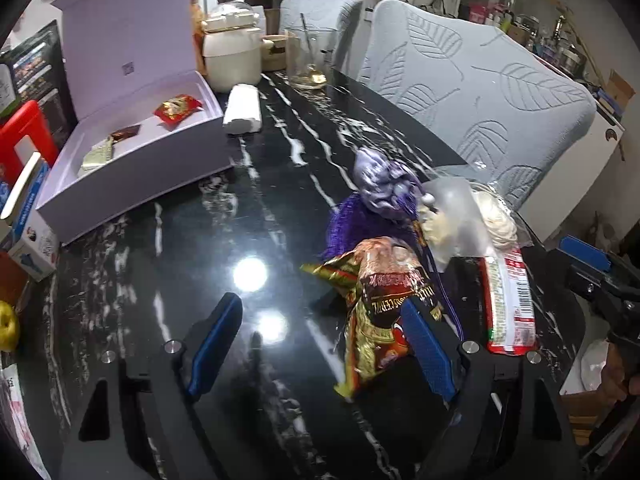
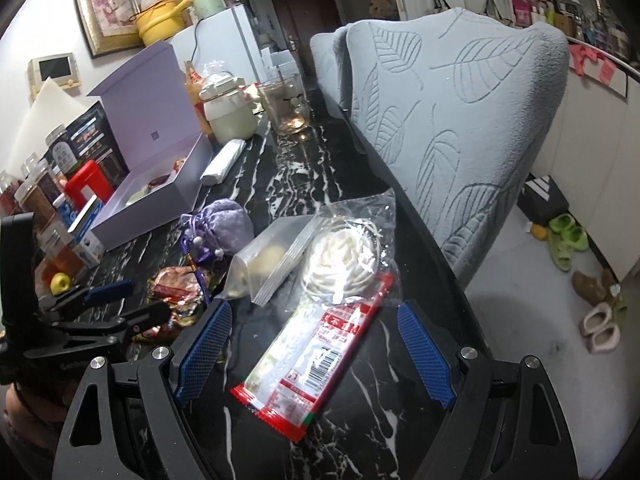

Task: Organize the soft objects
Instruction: 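Grasp the brown snack bag with the left gripper while the right gripper grasps the red-white strip packet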

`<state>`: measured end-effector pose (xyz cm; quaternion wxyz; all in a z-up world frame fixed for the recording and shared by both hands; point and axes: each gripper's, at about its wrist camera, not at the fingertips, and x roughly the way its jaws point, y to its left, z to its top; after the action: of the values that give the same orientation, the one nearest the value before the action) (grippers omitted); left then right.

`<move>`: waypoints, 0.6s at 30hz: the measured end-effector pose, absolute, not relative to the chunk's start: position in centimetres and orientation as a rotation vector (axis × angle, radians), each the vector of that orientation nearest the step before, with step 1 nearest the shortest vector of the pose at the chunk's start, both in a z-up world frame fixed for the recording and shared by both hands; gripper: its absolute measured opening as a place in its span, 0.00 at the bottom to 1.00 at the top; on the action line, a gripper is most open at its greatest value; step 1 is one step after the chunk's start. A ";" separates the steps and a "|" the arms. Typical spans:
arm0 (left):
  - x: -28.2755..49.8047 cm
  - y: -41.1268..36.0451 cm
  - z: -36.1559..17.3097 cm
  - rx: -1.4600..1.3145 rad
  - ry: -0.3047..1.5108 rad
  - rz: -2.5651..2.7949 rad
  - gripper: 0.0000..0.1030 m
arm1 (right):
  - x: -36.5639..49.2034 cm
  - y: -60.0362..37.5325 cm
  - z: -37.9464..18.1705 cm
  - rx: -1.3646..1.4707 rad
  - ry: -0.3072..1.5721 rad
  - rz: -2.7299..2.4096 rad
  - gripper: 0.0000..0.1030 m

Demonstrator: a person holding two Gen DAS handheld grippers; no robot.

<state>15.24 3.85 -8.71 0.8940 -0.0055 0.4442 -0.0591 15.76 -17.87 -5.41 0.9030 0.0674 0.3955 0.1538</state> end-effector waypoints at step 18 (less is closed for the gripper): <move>15.2 3.0 -8.2 0.009 0.875 -0.183 0.80 | 15.9 -17.3 -6.4 0.135 0.844 0.329 0.84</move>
<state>15.18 3.01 -8.23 0.9017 0.0043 0.4232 -0.0884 15.89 -17.26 -6.43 0.8970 0.0650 0.4074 0.1586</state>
